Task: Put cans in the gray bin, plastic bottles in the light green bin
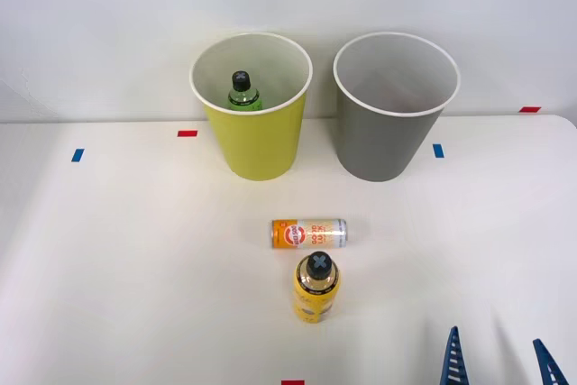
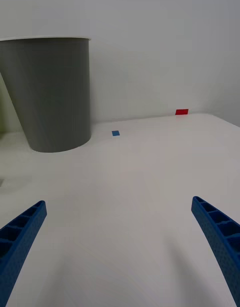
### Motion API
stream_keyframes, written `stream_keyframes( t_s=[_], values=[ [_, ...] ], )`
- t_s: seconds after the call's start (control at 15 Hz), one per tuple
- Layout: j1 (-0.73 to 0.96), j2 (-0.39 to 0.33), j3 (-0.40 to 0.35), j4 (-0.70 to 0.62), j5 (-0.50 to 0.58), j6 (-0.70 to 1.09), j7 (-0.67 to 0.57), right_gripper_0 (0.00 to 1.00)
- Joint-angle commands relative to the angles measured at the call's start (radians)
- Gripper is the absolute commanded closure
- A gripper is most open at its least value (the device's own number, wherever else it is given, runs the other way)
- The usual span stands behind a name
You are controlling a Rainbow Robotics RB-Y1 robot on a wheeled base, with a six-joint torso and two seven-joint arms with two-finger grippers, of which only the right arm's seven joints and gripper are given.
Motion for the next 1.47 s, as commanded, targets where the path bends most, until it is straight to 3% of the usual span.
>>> stream_keyframes(
  t_s=[0.07,1.47],
  values=[
    [0.0,0.0,0.0,0.0,0.0,0.0,0.0,0.0],
    [0.0,0.0,0.0,0.0,0.0,0.0,0.0,0.0]
  ],
)
